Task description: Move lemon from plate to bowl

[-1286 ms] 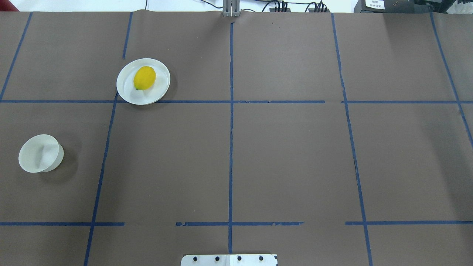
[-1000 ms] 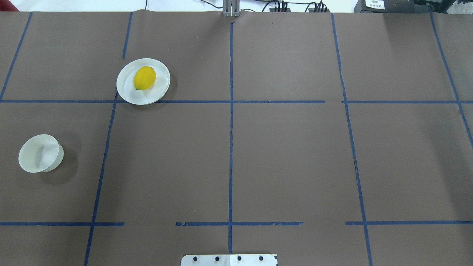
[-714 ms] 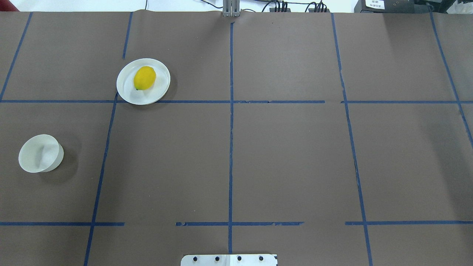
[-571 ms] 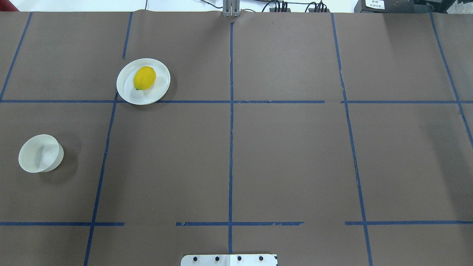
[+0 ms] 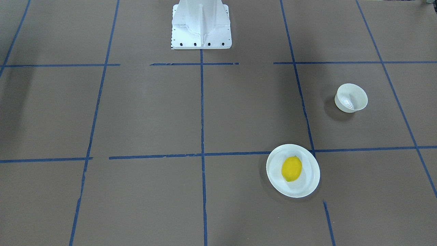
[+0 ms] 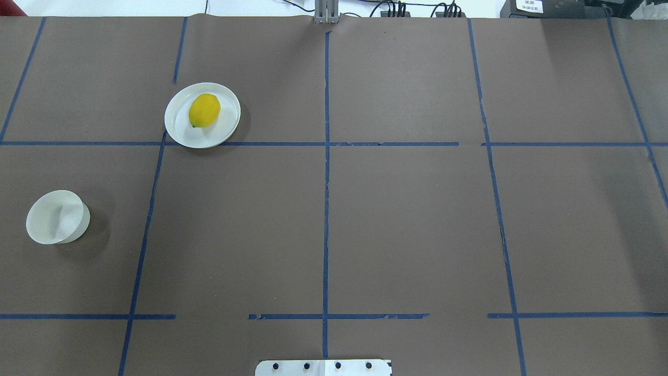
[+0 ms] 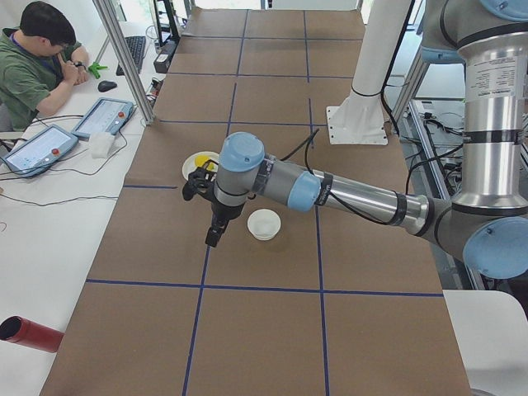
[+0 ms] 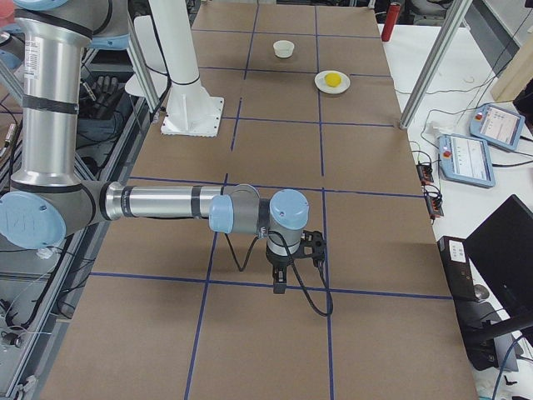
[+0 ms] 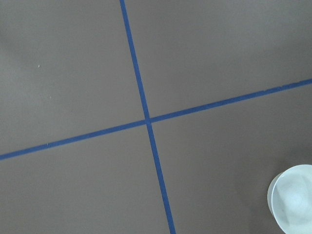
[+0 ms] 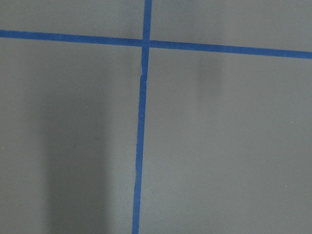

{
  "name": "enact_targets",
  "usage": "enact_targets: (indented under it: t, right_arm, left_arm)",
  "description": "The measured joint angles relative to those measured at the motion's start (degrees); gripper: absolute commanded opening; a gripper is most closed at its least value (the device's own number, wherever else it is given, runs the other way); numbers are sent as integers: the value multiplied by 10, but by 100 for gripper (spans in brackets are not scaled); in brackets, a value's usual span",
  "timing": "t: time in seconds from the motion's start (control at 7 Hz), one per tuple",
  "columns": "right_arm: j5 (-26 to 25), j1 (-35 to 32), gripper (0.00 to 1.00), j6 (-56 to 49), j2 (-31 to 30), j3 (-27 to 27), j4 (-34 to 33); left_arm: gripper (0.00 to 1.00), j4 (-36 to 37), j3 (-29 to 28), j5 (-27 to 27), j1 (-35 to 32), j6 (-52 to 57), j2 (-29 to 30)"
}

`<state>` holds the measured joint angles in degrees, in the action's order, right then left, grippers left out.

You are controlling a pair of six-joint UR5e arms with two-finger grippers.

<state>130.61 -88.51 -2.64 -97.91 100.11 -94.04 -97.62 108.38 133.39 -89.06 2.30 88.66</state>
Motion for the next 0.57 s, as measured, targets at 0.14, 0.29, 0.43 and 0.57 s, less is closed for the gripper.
enact_targets:
  t: [0.14, 0.29, 0.43, 0.57]
  right_arm:
    - [0, 0, 100, 0, 0, 0, 0]
    - [0, 0, 100, 0, 0, 0, 0]
    - [0, 0, 100, 0, 0, 0, 0]
    - [0, 0, 100, 0, 0, 0, 0]
  left_arm:
    - [99, 1, -5, -1, 30, -5, 45]
    - [99, 2, -19, -11, 79, -27, 98]
    - [99, 2, -51, -36, 143, -74, 165]
    - [99, 1, -96, -57, 195, -116, 230]
